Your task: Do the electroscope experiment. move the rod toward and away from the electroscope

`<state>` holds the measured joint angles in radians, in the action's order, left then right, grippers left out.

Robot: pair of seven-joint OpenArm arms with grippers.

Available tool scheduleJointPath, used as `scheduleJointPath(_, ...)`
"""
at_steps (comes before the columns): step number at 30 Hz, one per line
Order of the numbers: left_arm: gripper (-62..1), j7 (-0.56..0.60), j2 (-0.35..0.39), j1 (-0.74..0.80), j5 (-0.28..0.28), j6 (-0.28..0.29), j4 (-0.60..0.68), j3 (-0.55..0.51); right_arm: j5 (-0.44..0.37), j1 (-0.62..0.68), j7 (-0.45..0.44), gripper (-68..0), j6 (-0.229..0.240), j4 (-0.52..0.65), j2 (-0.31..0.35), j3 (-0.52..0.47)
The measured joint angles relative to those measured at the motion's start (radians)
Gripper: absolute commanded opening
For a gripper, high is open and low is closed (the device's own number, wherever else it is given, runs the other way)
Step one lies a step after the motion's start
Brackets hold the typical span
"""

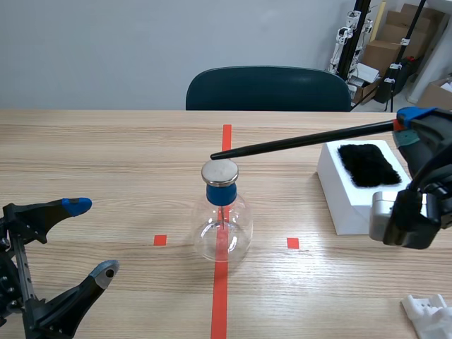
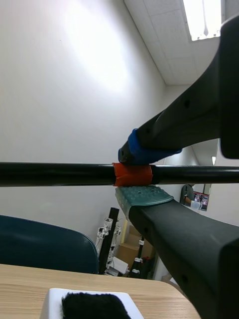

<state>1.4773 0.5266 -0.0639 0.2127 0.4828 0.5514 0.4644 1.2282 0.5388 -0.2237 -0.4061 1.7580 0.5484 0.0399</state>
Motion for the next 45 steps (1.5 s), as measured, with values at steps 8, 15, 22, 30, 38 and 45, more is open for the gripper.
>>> scheduleJointPath(8,1.4,0.000,0.000,0.000,0.000,0.000,0.000,0.000,-0.003,0.000,0.000,-67.1,0.002,0.000,0.000,0.000)
scheduleJointPath(15,1.4,0.000,0.000,0.000,0.000,0.000,0.000,0.000,-0.121,0.011,0.005,-67.1,-0.055,0.003,0.000,-0.008)
scheduleJointPath(22,1.4,0.000,0.000,0.000,0.000,0.000,0.000,0.000,-0.340,0.141,-0.027,-67.1,-0.055,0.095,0.000,-0.191)
scheduleJointPath(30,1.4,0.000,0.000,0.000,0.000,0.000,0.000,0.000,-0.598,0.301,-0.126,-67.1,-0.057,0.114,0.000,-0.404)
scheduleJointPath(38,1.4,0.000,0.000,0.000,0.000,0.000,0.000,0.000,-0.680,0.380,-0.273,-67.1,-0.057,0.067,-0.029,-0.518)
scheduleJointPath(45,1.4,0.000,0.000,0.000,0.000,0.000,0.000,0.000,-0.687,0.385,-0.344,-67.1,-0.055,-0.034,-0.109,-0.545)
